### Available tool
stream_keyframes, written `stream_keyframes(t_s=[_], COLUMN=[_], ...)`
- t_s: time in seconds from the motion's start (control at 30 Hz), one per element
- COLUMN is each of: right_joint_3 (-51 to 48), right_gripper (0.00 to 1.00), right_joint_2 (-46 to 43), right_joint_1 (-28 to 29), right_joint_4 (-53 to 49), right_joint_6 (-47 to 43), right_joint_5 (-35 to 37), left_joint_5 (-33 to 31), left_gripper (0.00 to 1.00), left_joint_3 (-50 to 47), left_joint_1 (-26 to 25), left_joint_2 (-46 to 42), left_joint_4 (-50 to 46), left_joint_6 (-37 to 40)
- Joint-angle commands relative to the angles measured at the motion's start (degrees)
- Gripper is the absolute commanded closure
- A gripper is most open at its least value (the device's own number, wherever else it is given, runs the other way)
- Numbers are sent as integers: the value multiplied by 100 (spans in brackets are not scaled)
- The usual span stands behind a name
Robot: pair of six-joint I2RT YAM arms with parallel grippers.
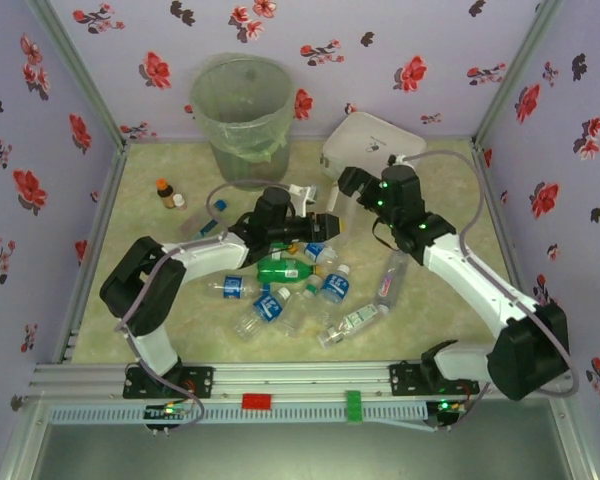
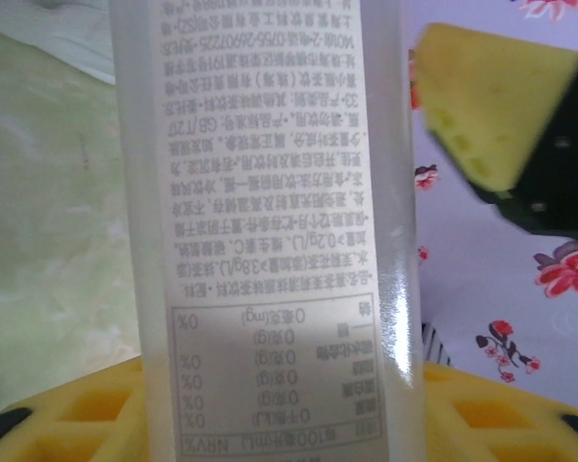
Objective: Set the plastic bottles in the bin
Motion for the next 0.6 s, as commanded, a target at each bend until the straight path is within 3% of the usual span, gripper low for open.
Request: stream_keyframes(t_s=[0.0, 0.33, 0.47, 0.57], right_joint_3=[82, -633, -924, -1179], right_gripper=[1, 0, 1, 0], right_joint_2=[-350, -818, -718, -677], right_joint_1=[-200, -432, -432, -416], right_joint_4=[-409, -890, -1034, -863], right_joint_6=[-159, -295, -174, -189], right_joint_5=[368, 552, 377, 120], left_joint_5=[-108, -367, -832, -1068], left_gripper=[73, 73, 73, 73], left_joint_3=[398, 2491, 3653, 4223], left_joint_1=[207, 871, 1160, 1412], left_joint_2=[-445, -827, -675, -566], left_joint_4=[-472, -3010, -4066, -4201], left_joint_6=[476, 2151, 2925, 3272])
